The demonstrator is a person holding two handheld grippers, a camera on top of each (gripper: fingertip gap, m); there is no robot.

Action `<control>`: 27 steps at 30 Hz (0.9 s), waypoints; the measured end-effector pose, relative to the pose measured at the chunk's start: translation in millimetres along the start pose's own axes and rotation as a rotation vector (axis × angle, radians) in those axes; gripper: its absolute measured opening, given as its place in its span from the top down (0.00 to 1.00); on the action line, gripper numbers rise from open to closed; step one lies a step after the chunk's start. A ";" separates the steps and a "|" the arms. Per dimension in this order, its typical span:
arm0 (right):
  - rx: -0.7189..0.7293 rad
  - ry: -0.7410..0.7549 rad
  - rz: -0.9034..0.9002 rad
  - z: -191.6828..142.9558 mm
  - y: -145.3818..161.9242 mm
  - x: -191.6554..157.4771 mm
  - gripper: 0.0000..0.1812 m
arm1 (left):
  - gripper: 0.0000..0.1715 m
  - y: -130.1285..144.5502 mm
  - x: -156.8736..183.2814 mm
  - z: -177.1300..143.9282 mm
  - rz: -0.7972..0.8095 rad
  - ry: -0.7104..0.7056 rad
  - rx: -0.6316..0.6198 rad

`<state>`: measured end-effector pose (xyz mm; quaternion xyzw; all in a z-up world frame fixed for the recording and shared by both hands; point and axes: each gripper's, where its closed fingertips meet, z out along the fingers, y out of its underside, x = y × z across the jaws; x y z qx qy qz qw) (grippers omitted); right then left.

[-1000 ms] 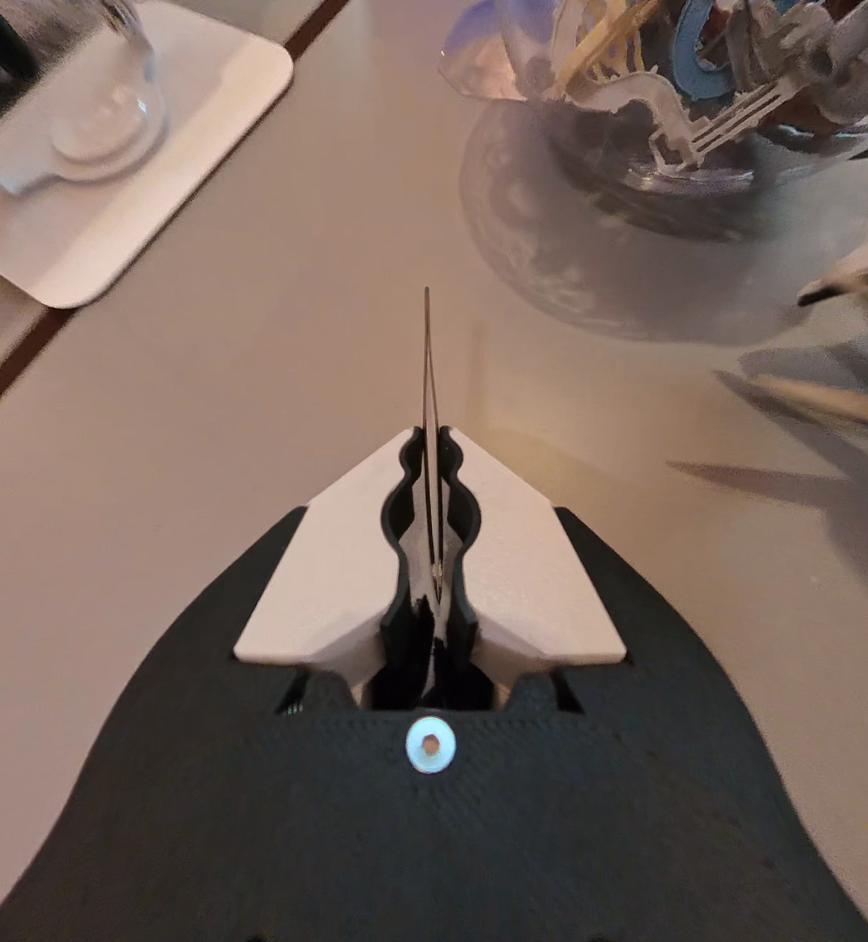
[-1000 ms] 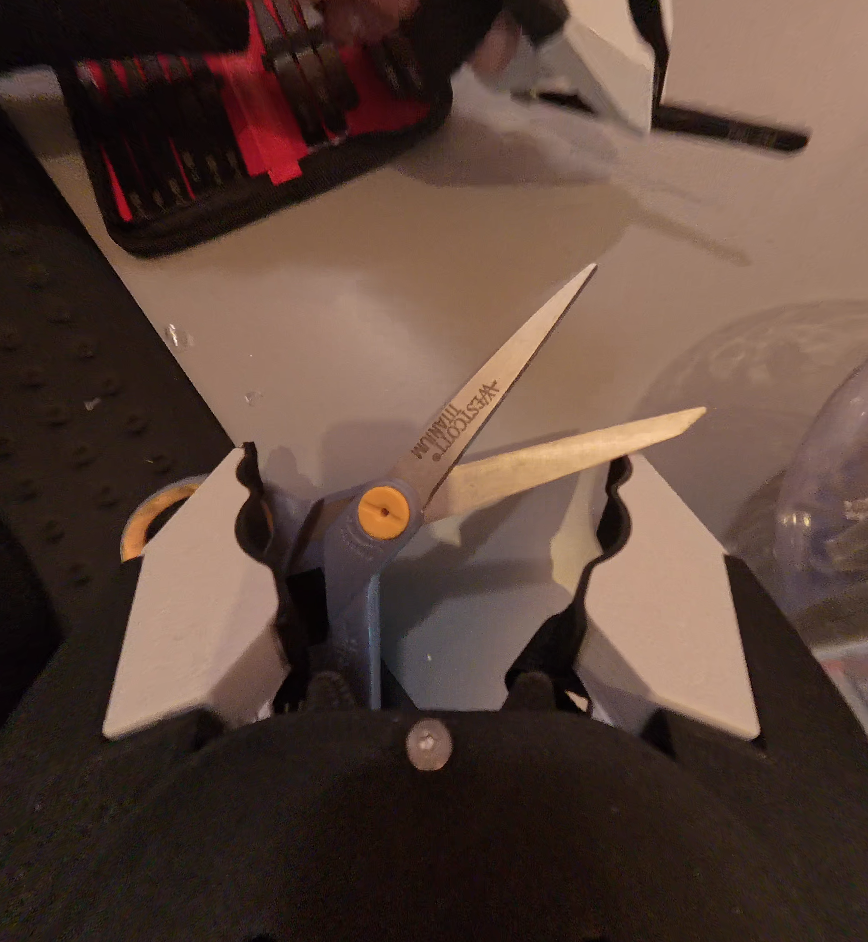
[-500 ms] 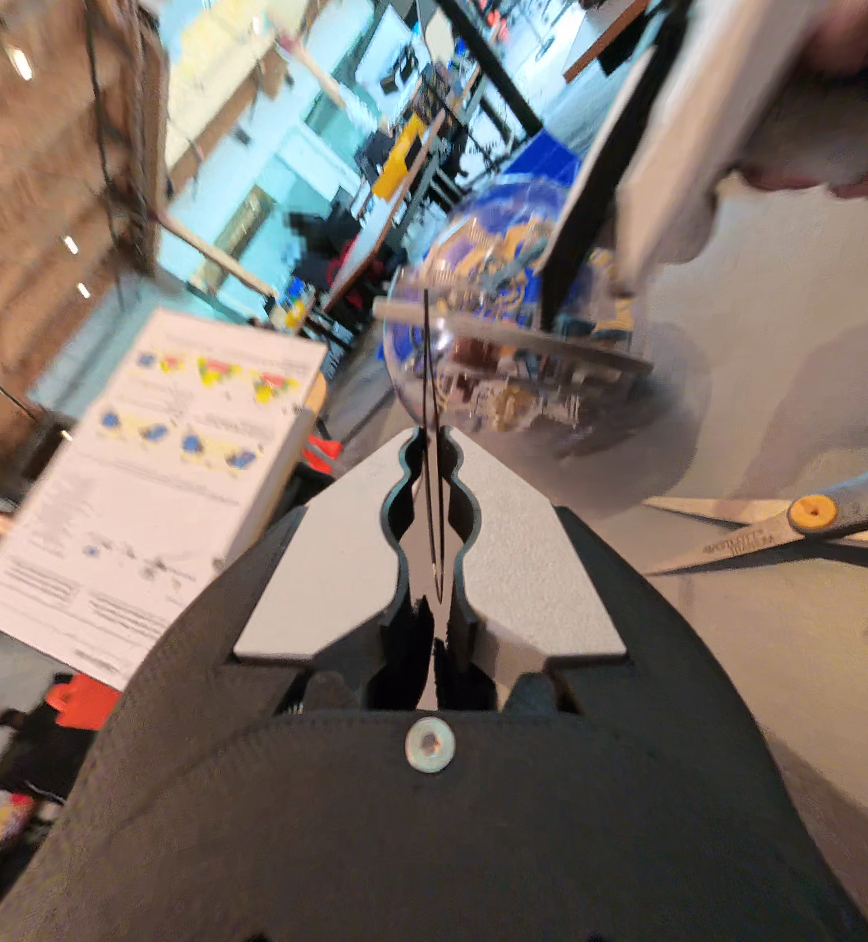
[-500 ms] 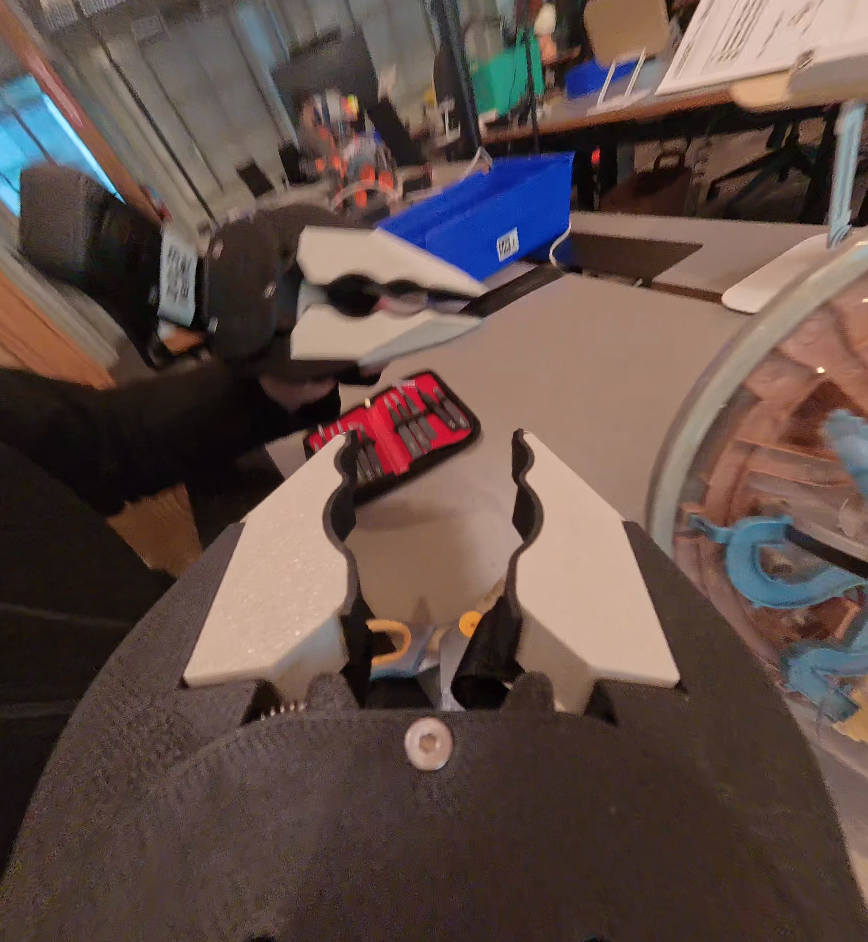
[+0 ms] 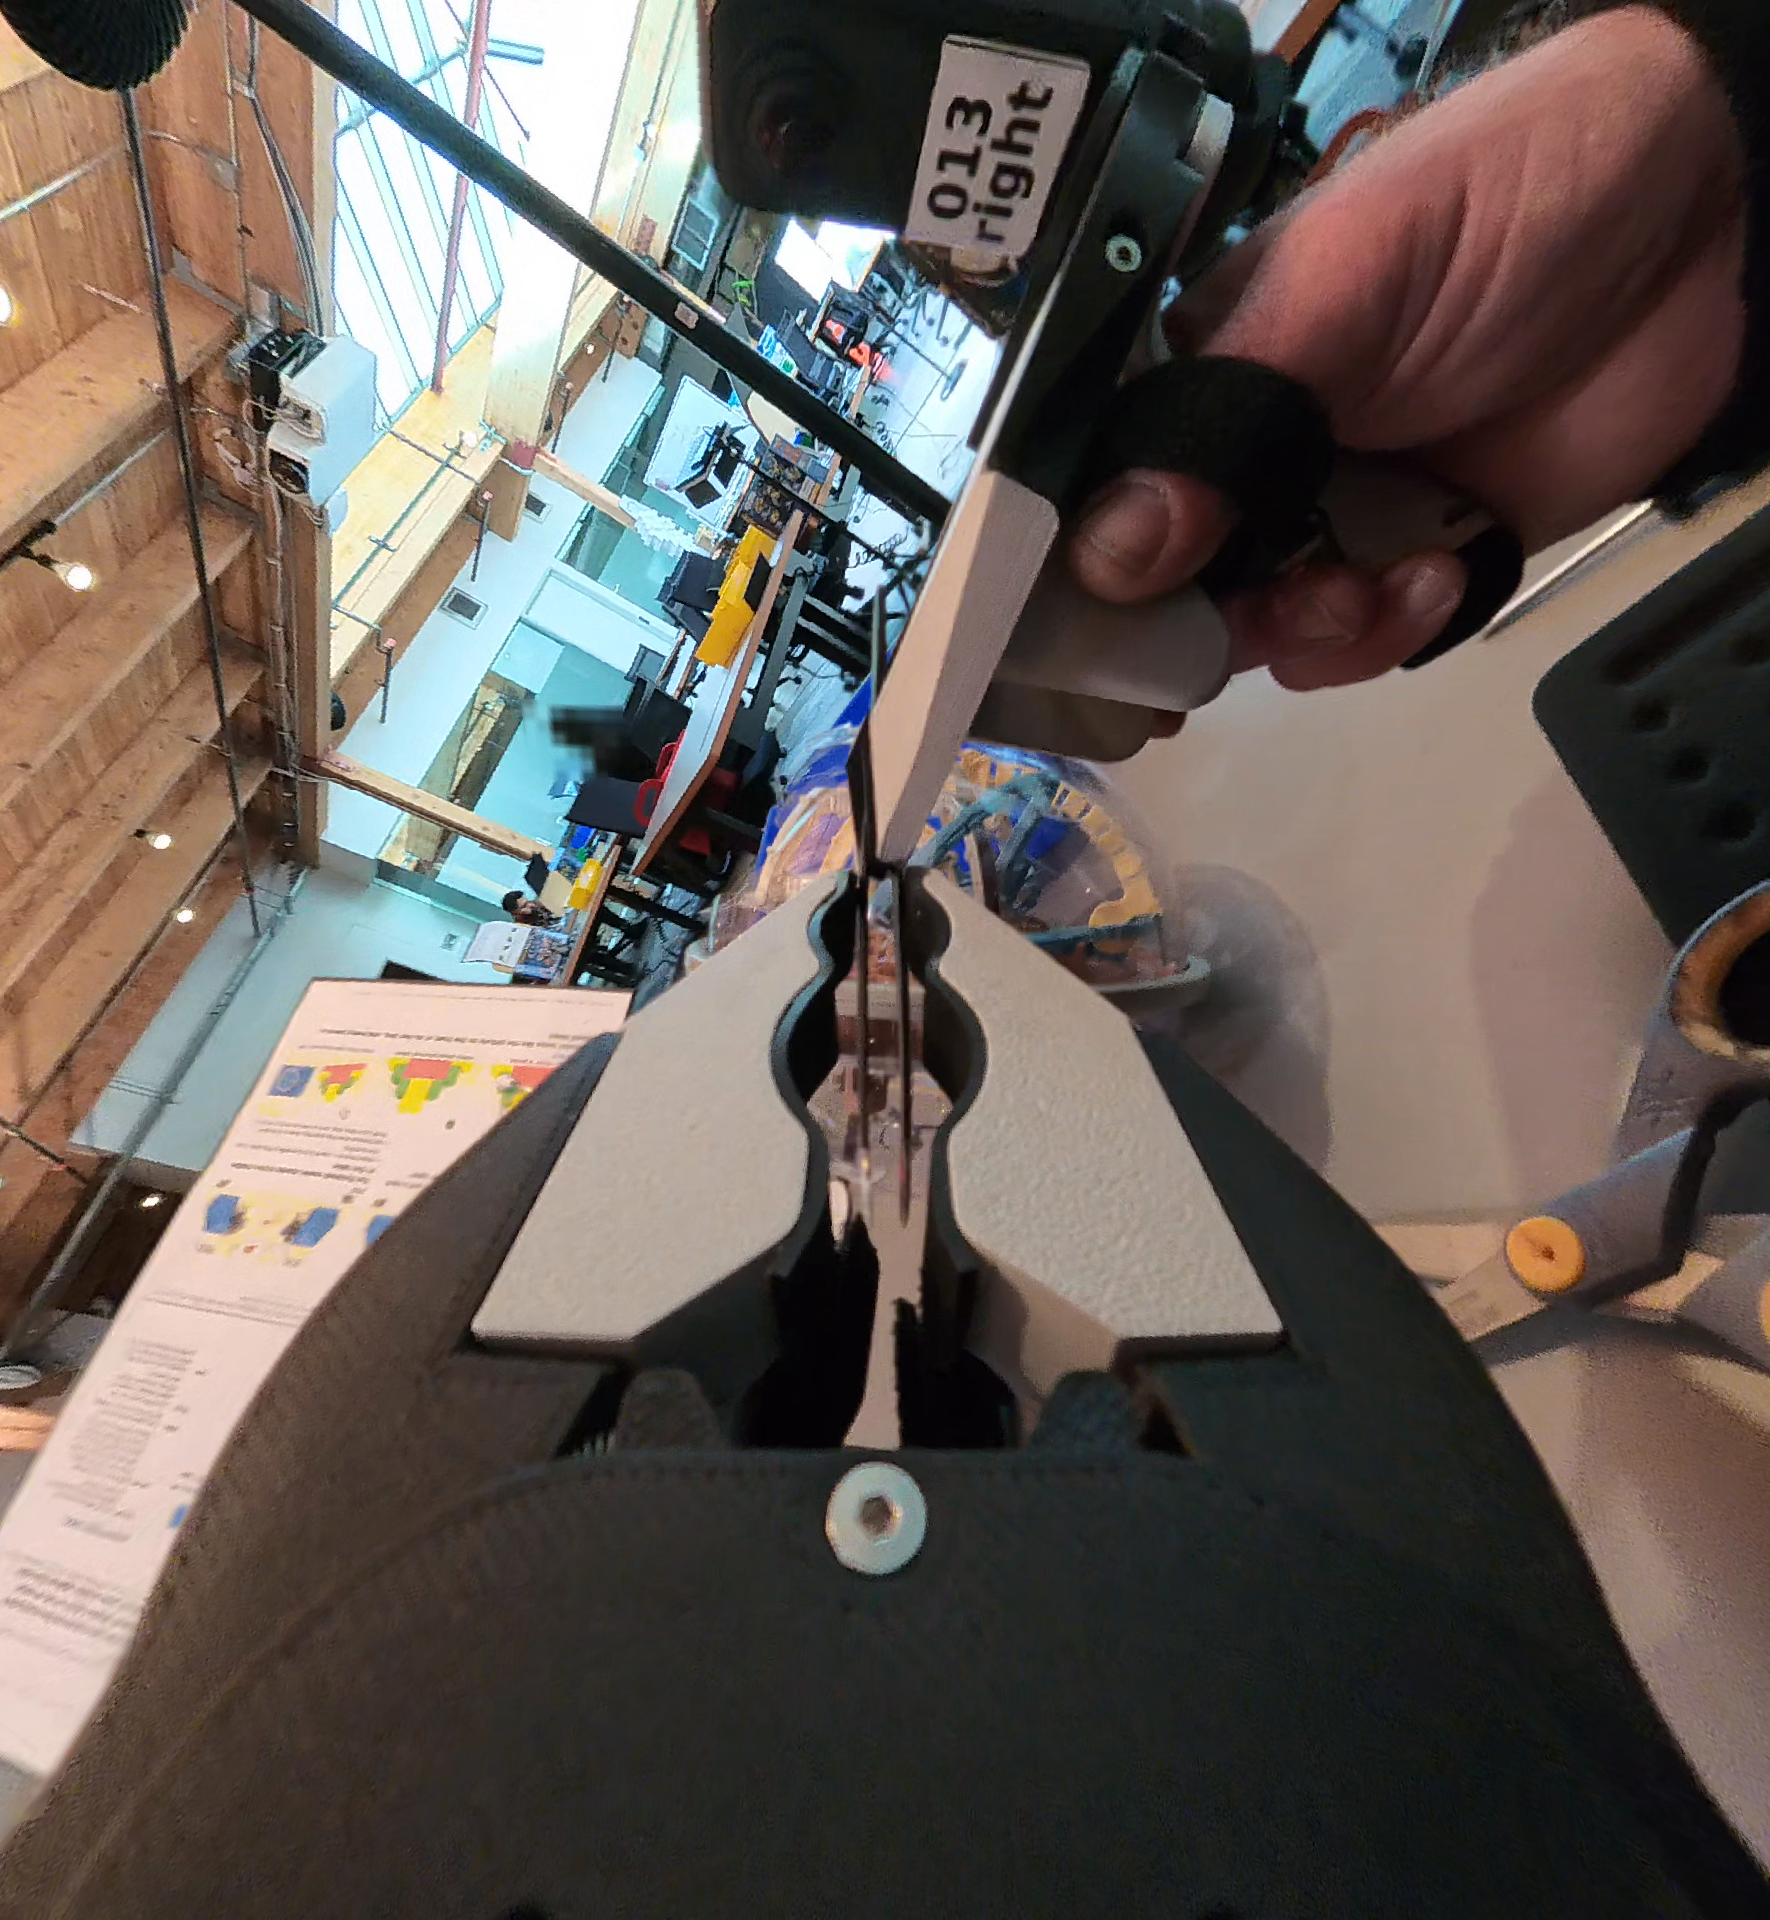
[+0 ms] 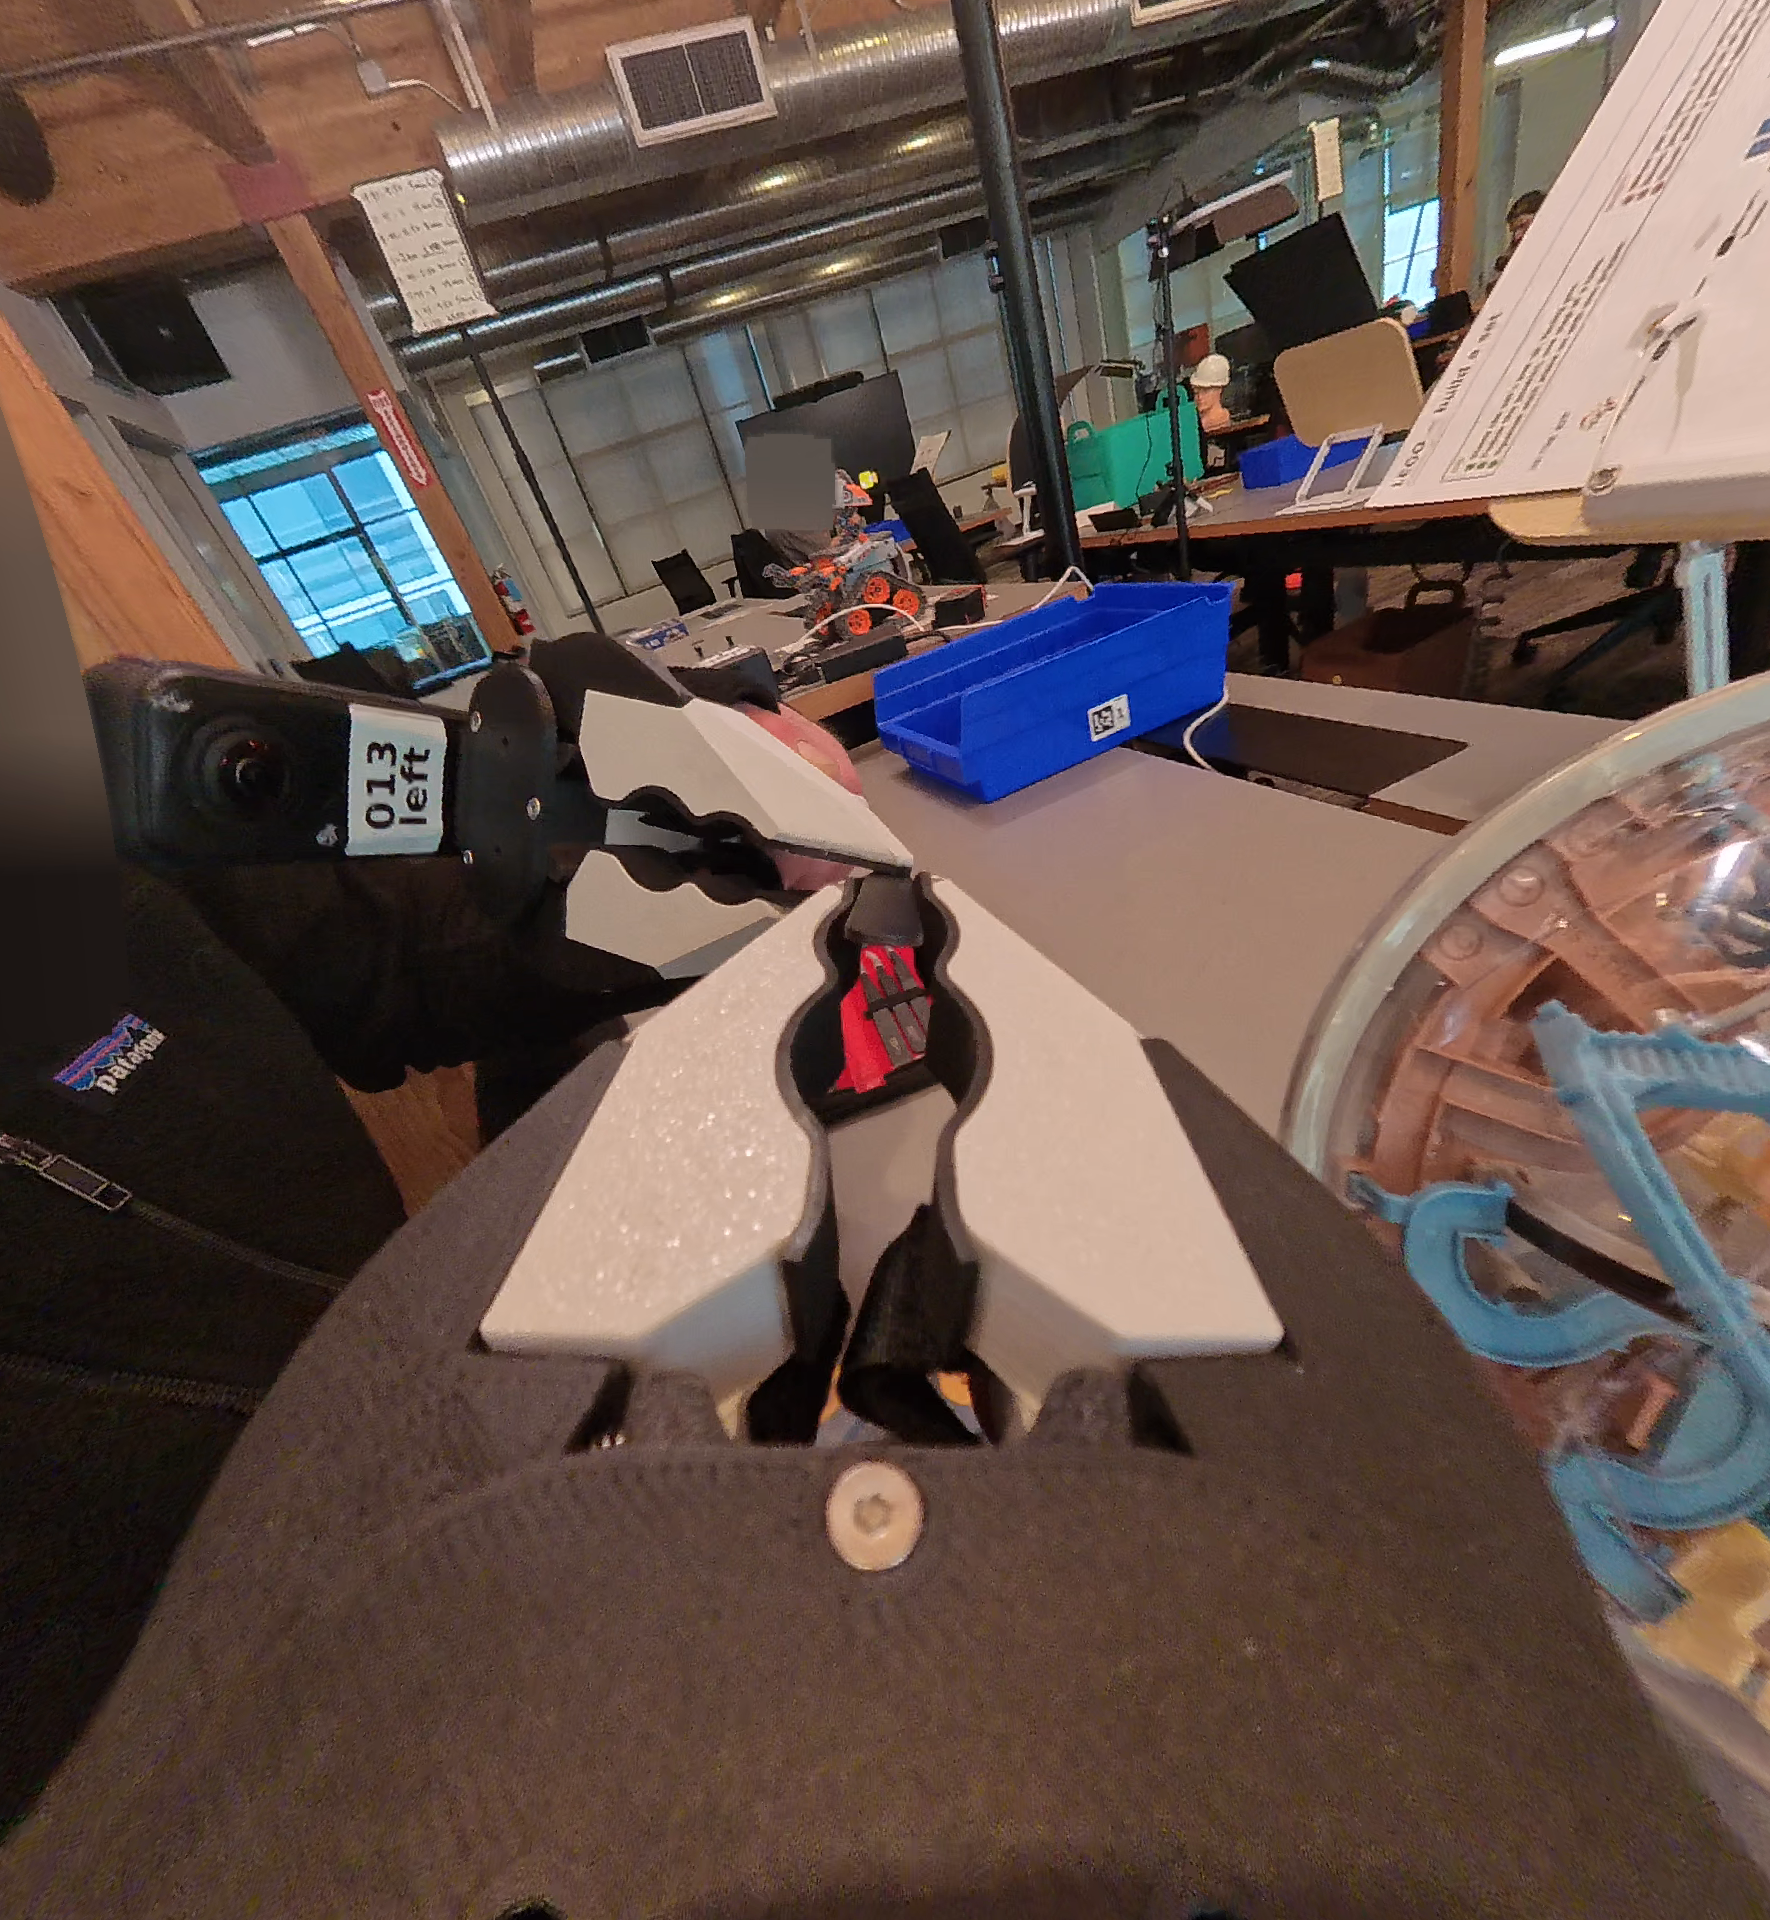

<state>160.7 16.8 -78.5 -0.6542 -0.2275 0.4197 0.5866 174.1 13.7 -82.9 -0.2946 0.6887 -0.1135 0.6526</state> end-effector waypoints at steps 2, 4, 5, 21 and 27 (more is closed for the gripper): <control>0.016 0.027 -0.014 -7.5 -5.1 4.2 0.97 | 0.92 -4.4 -5.1 1.1 -0.032 0.005 0.029; 0.037 0.058 -0.033 -20.0 -13.0 9.8 0.97 | 0.77 1.0 -15.7 3.4 -0.064 0.015 0.011; 0.040 0.074 -0.049 -27.2 -16.8 12.7 0.97 | 0.74 6.2 -23.2 5.0 -0.091 0.033 0.005; 0.172 0.335 -0.074 -121.2 -51.6 85.2 0.96 | 0.20 112.0 -39.0 144.2 -1.151 1.028 -0.140; 0.194 0.316 -0.055 -136.0 -52.3 89.9 0.96 | 0.17 79.1 -2.0 132.0 -0.782 1.045 -0.138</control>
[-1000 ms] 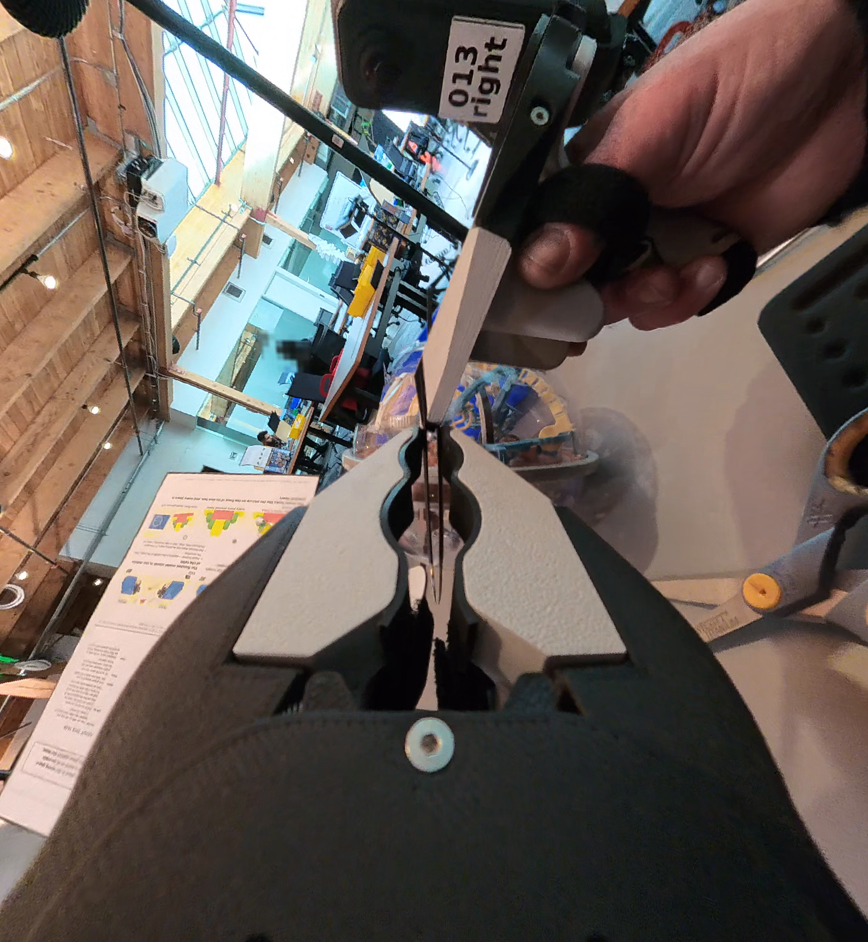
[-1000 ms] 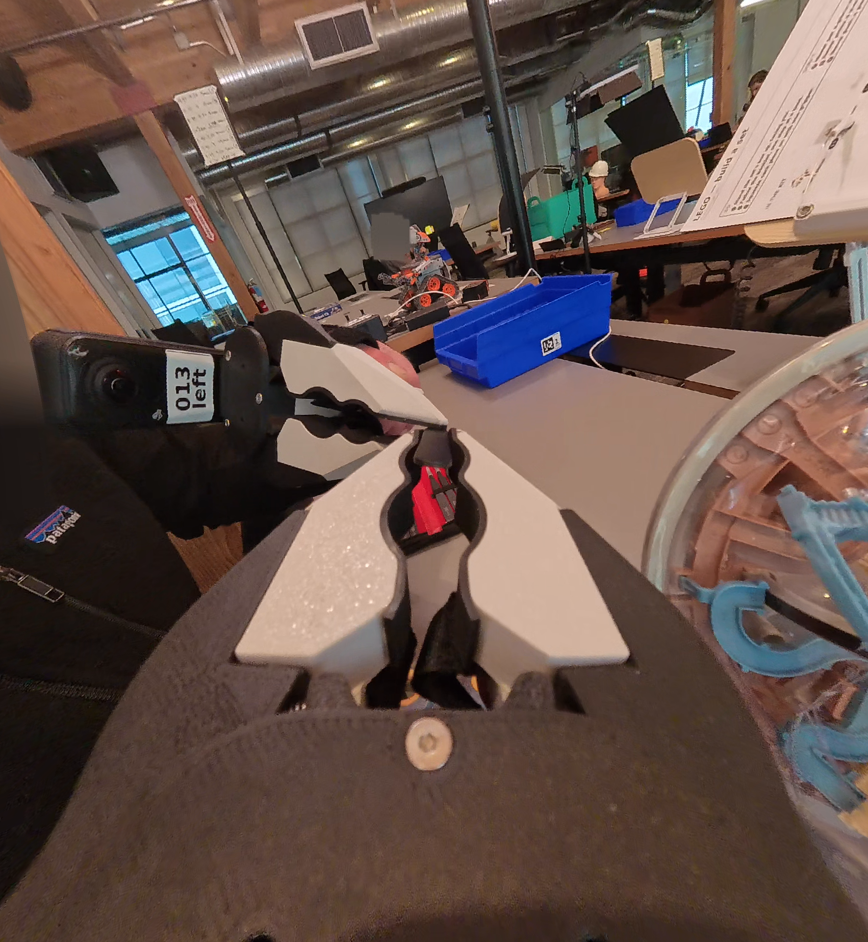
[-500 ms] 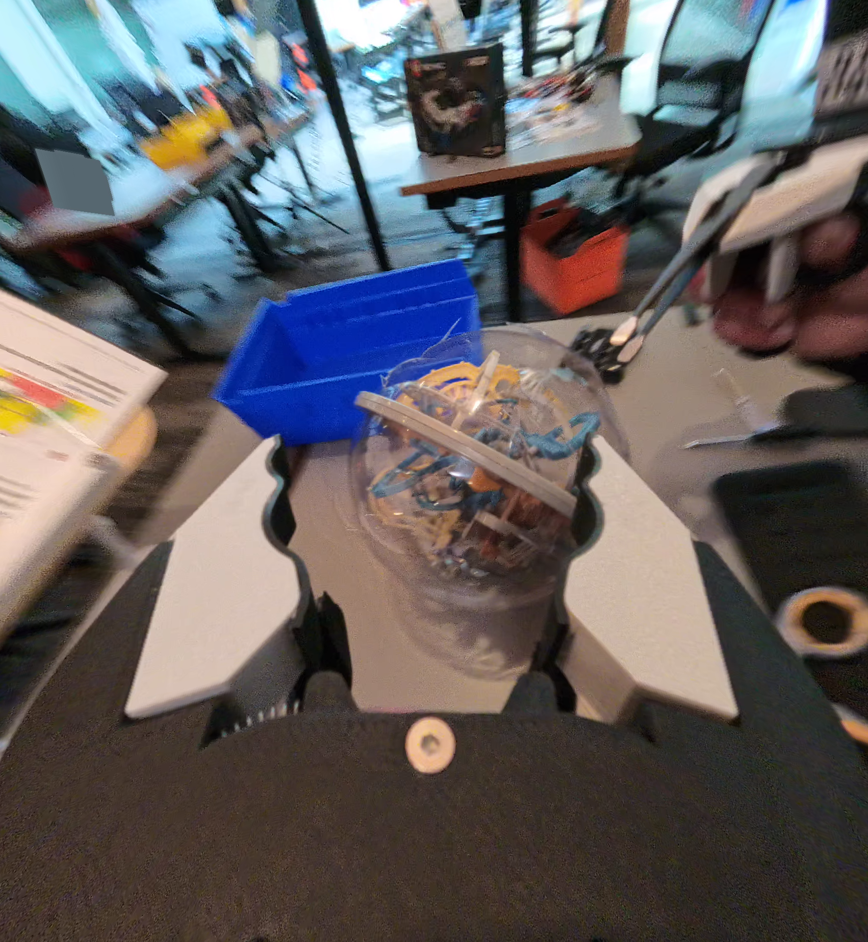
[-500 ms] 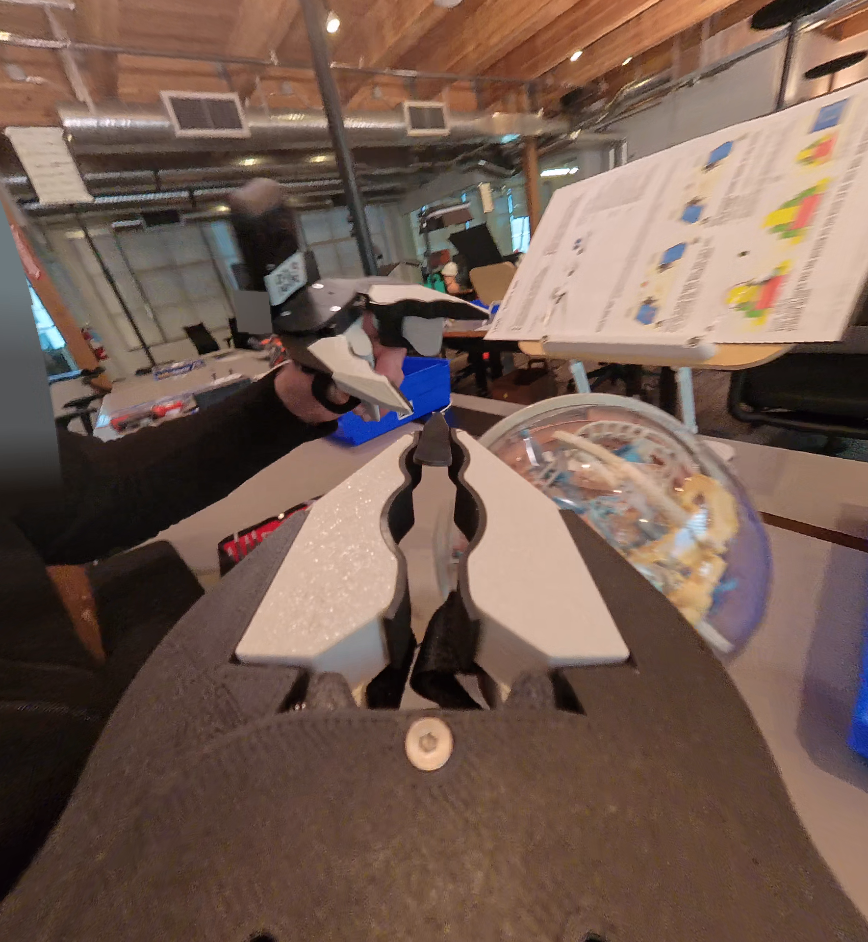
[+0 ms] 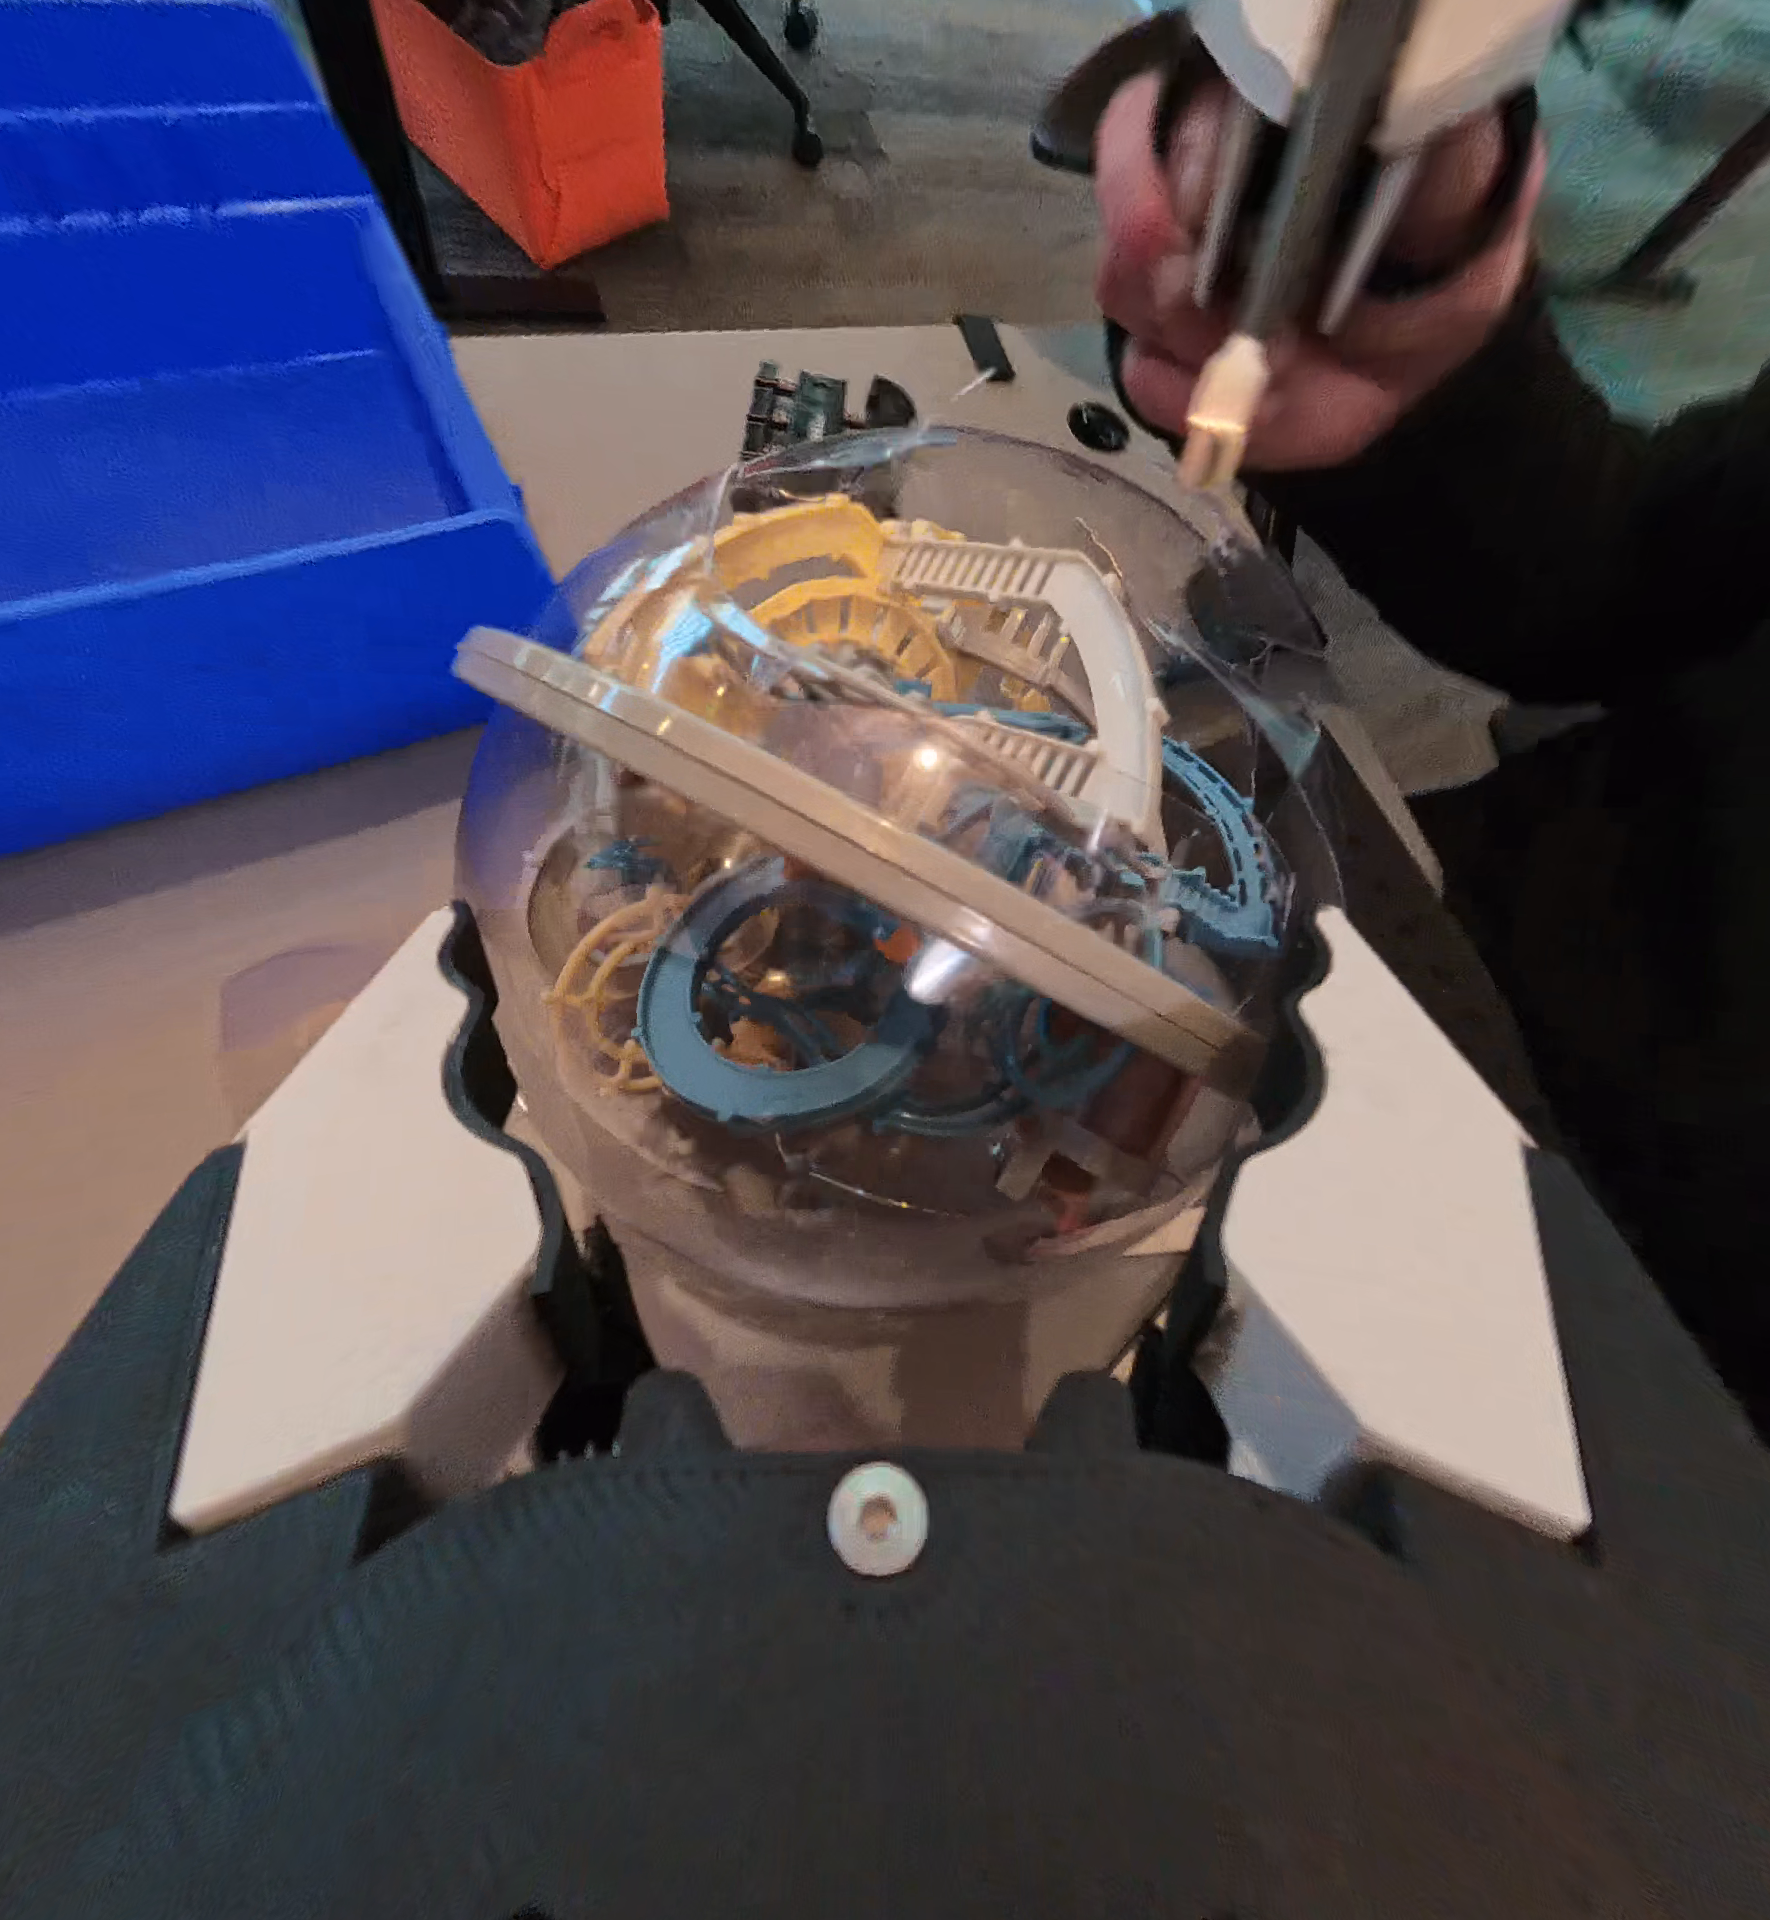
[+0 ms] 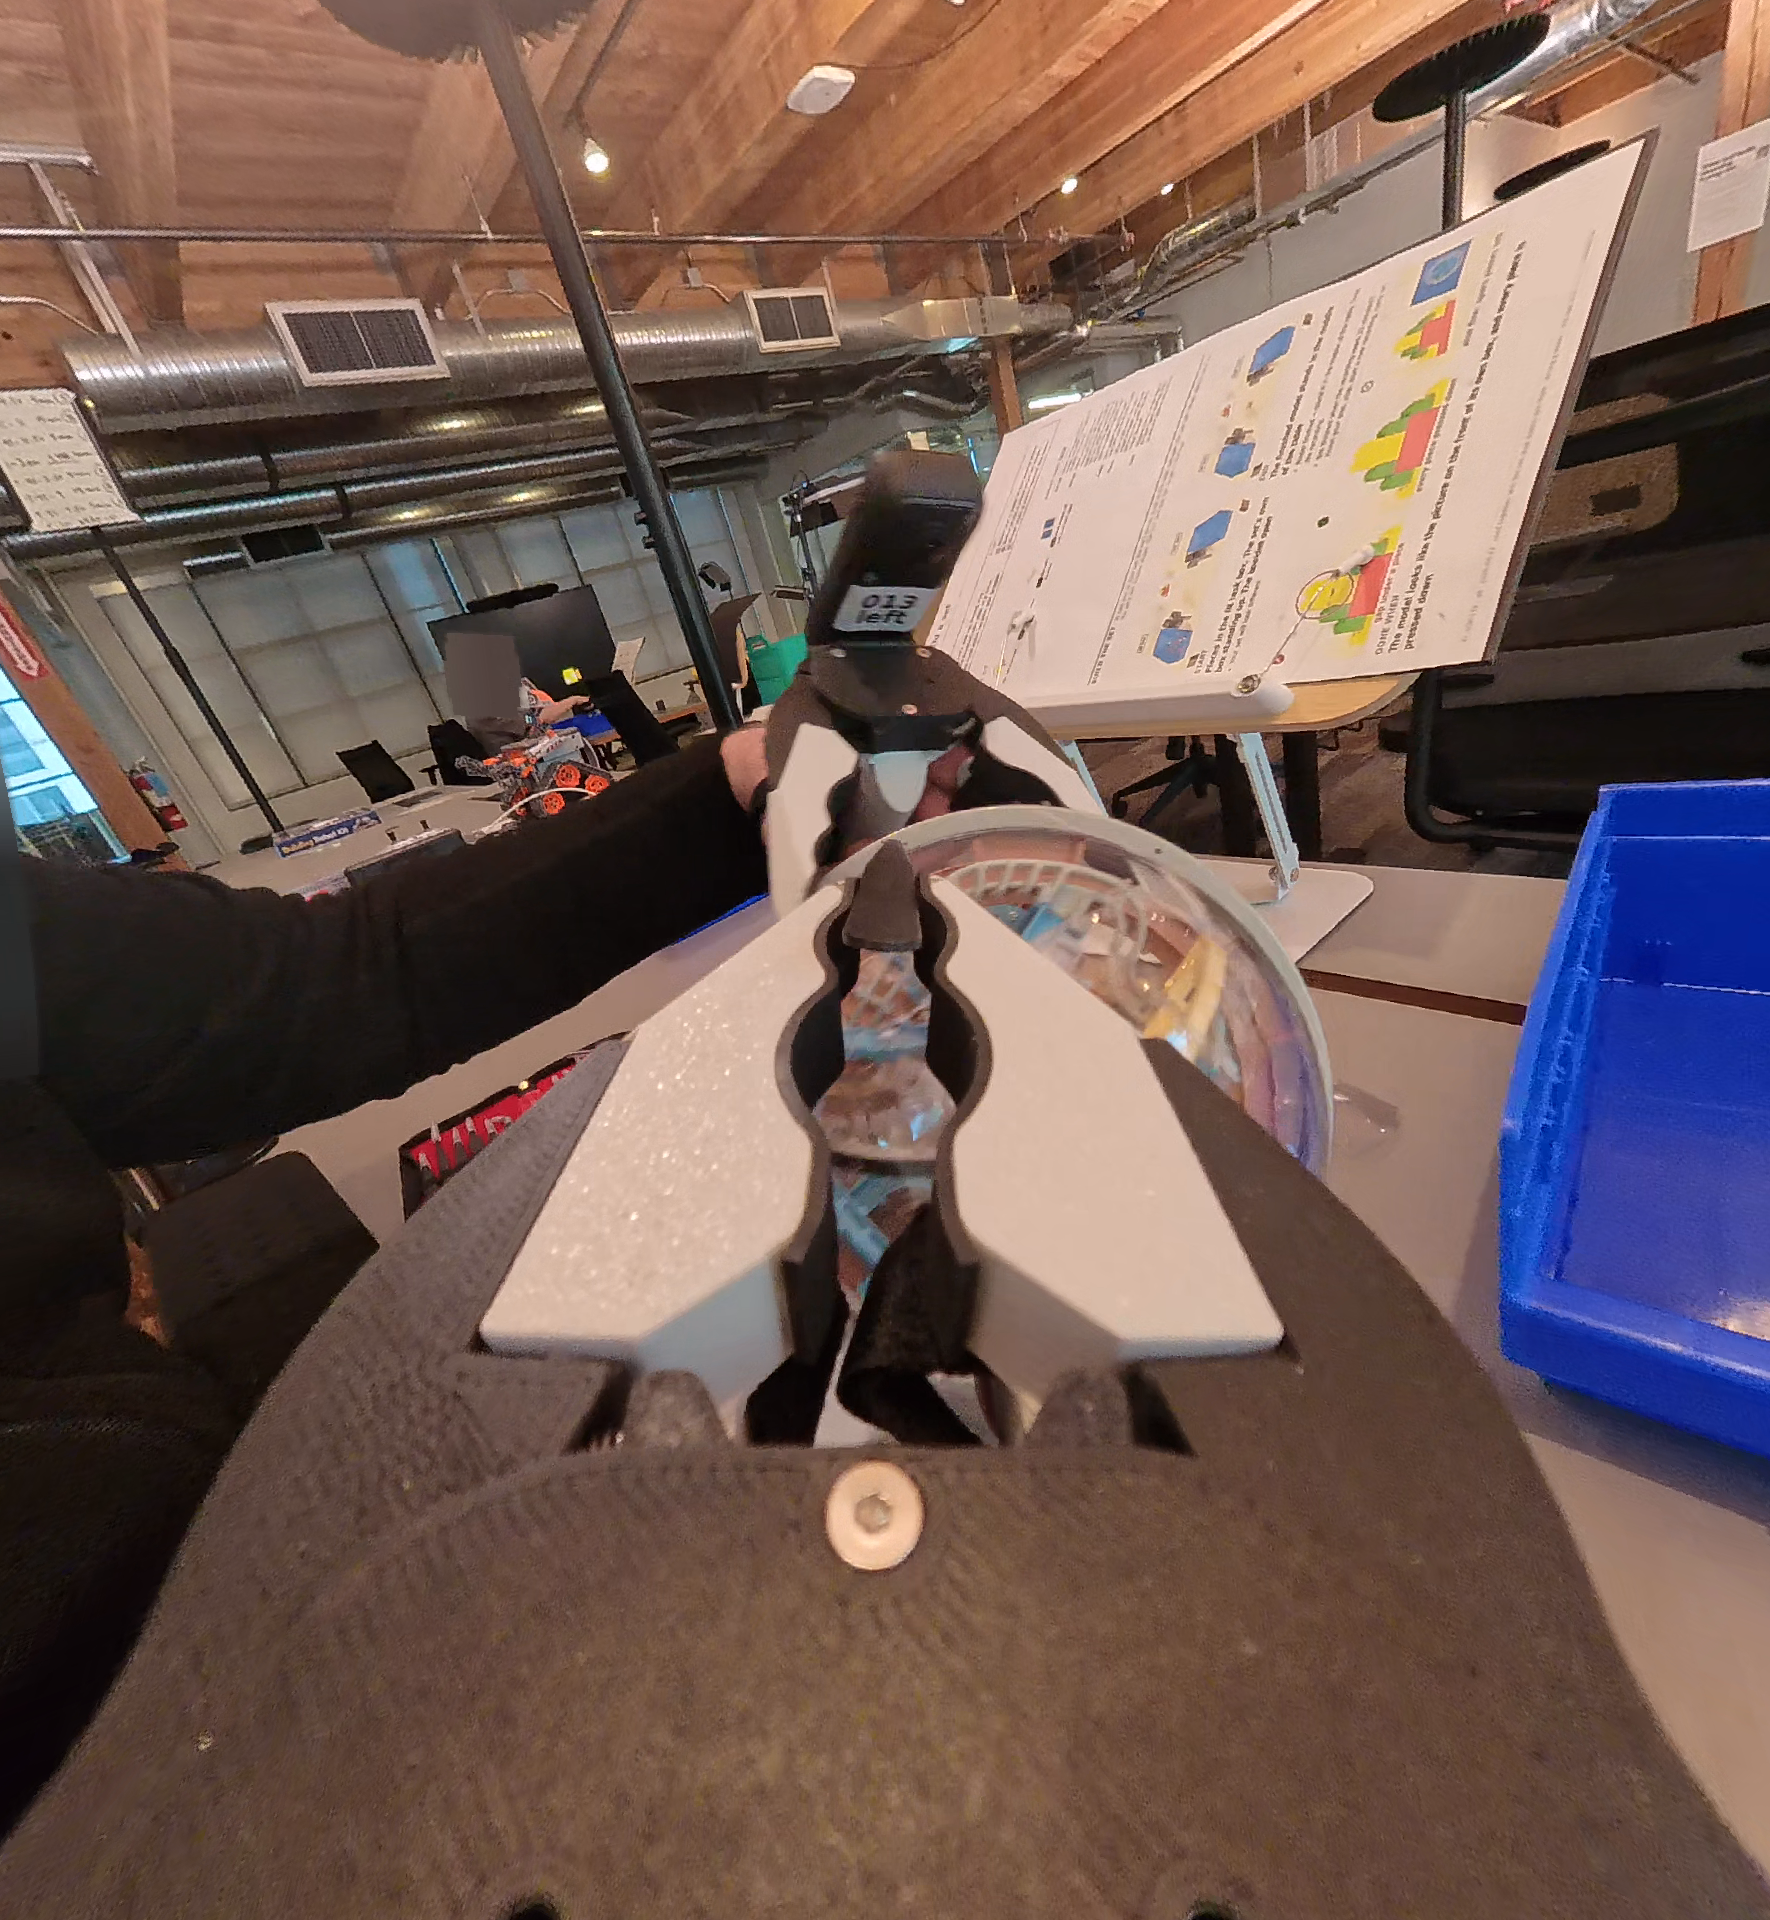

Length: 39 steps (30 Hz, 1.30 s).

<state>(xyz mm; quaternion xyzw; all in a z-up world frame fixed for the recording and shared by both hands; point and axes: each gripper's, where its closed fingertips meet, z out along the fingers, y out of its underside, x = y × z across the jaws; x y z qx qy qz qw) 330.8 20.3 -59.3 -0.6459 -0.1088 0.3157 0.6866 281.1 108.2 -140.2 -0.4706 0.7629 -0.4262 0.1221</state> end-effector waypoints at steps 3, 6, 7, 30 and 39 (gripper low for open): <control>-0.009 -0.009 0.001 -5.2 -4.0 -0.2 0.96 | 0.17 0.6 27.5 11.3 0.149 -0.007 -0.053; -0.031 -0.017 0.005 -12.8 -10.0 -4.5 0.97 | 0.17 -1.1 51.9 23.6 0.235 -0.004 -0.085; -0.037 -0.013 -0.002 -16.0 -12.3 -5.8 0.97 | 0.17 -1.0 57.8 26.5 0.256 -0.010 -0.098; -0.241 -0.043 0.012 11.0 39.9 -34.5 0.96 | 0.19 25.2 84.4 6.0 0.098 0.149 -0.025; -0.272 -0.046 0.008 7.7 34.0 -29.0 0.97 | 0.16 23.3 102.3 17.7 0.098 0.240 0.068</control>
